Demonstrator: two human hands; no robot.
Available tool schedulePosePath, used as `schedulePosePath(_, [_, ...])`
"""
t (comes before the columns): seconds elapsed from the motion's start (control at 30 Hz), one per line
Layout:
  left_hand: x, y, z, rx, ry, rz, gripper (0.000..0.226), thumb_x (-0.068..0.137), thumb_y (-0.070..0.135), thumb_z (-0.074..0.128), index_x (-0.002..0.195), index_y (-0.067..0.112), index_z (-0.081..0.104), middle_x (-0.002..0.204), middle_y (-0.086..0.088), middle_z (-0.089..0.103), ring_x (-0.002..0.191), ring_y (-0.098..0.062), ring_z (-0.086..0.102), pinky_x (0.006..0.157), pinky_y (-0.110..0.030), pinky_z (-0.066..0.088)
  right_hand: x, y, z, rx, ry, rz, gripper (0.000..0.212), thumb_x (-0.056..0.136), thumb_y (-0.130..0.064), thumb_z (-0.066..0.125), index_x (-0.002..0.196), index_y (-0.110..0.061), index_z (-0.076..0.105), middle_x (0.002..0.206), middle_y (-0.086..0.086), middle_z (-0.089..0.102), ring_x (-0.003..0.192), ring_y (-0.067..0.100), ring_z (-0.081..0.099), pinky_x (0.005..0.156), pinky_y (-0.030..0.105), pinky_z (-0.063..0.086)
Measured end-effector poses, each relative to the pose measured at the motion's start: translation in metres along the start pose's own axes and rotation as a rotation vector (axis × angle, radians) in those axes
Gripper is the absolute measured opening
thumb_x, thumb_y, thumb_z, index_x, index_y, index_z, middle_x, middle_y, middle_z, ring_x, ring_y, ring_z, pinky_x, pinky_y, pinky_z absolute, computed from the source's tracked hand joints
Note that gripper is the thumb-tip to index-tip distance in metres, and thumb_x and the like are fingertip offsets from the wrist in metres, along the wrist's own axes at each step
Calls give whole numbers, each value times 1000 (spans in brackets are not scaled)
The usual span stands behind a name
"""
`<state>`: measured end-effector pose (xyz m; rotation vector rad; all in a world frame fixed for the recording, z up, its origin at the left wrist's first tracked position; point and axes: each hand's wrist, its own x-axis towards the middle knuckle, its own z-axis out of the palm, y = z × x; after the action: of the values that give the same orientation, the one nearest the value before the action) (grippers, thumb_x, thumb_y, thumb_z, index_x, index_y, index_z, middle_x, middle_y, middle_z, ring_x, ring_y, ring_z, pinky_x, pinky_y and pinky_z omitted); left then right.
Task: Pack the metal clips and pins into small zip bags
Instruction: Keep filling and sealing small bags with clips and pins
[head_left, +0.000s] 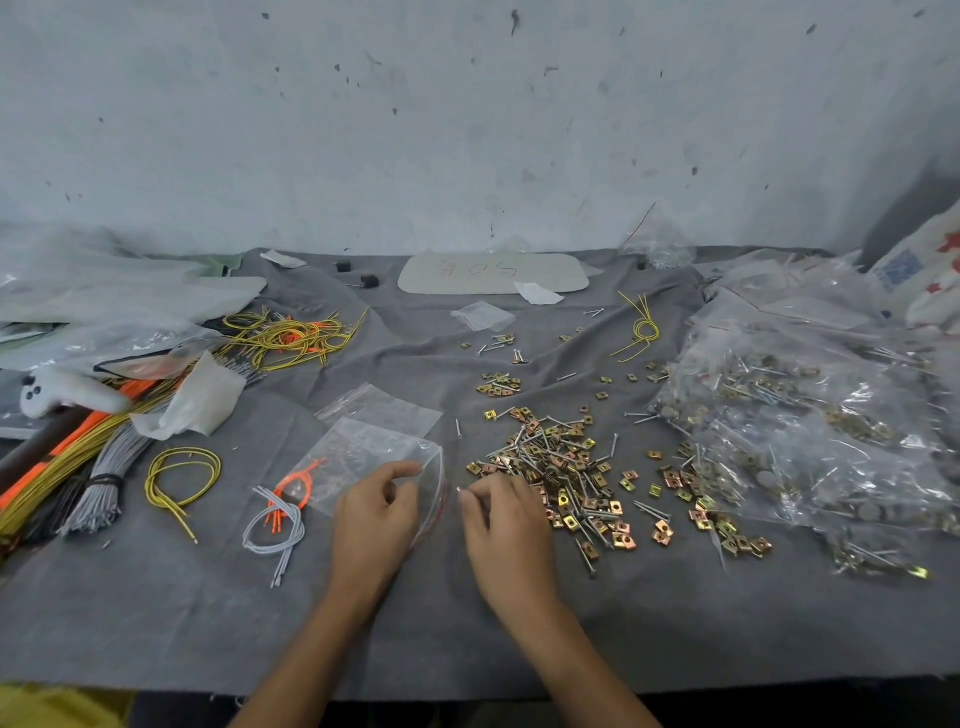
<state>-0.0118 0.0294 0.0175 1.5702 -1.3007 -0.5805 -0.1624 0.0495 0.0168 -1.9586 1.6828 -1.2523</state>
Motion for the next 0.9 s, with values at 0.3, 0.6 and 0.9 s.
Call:
schedulePosePath(0.3, [-1, 0, -1, 14, -6, 24, 31, 75, 32, 48, 96, 35, 71, 71, -7, 71, 63, -26, 64, 66, -48, 55, -4, -4, -1, -29, -116, -210, 13, 102, -37, 47, 101, -27, 55, 100, -9, 55, 90, 13, 54, 74, 32, 46])
schedulePosePath(0.6, [-1, -1, 2, -10, -17, 12, 29, 77, 31, 49, 96, 31, 72, 60, -7, 66, 57, -27, 63, 64, -50, 56, -1, -5, 6, -191, -212, -298, 10, 97, -26, 54, 92, -19, 59, 94, 0, 59, 92, 21, 54, 78, 36, 42])
schedulePosePath(0.9, [-3, 2, 0, 7, -21, 15, 33, 76, 31, 49, 99, 29, 73, 59, -5, 66, 57, -22, 63, 64, -48, 56, 2, -8, 6, -202, -207, -234, 14, 98, -29, 53, 99, -19, 63, 99, 2, 55, 95, 25, 53, 78, 39, 43])
